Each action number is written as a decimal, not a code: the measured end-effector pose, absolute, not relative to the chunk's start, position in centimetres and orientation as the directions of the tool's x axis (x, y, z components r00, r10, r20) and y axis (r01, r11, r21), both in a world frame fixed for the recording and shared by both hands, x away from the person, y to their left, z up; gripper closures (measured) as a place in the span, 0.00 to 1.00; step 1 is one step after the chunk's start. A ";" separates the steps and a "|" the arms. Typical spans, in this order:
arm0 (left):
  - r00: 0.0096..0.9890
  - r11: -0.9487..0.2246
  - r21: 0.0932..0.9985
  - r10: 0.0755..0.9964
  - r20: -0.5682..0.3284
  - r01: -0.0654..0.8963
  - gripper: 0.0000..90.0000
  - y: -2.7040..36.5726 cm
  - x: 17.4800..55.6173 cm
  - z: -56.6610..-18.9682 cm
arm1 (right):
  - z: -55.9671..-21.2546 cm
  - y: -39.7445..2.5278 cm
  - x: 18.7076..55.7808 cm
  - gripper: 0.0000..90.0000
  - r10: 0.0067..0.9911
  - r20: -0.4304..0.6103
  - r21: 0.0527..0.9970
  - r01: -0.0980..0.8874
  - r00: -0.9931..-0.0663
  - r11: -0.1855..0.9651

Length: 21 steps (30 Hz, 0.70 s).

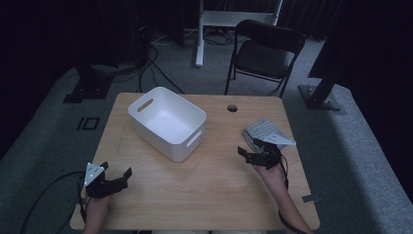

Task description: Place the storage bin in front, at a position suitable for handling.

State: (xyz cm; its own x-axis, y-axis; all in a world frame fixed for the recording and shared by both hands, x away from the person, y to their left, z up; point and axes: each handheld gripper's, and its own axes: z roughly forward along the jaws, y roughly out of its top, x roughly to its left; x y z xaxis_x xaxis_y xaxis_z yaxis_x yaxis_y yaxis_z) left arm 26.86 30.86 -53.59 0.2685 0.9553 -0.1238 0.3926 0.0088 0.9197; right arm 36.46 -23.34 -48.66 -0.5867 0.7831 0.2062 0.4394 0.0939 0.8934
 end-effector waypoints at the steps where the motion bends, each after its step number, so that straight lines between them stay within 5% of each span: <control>1: 0.269 0.009 0.920 0.955 -0.124 0.392 0.00 30.9 26.8 -53.6 | -48.5 -23.1 36.6 0.14 0.779 0.208 0.894 0.439 -0.591 0.094; 21: 0.276 0.007 0.918 0.953 -0.126 0.396 0.00 30.8 26.9 -53.6 | -45.8 -18.5 39.2 0.13 0.731 0.173 0.901 0.405 -0.661 0.154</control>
State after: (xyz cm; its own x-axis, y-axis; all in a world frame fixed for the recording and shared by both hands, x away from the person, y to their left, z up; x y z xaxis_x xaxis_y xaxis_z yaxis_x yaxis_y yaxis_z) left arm 26.90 30.82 -53.59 0.2764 0.9527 -0.1262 0.3961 0.0067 0.9182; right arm 39.22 -18.46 -45.83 -0.6606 0.7306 0.1725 0.4053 0.1537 0.9012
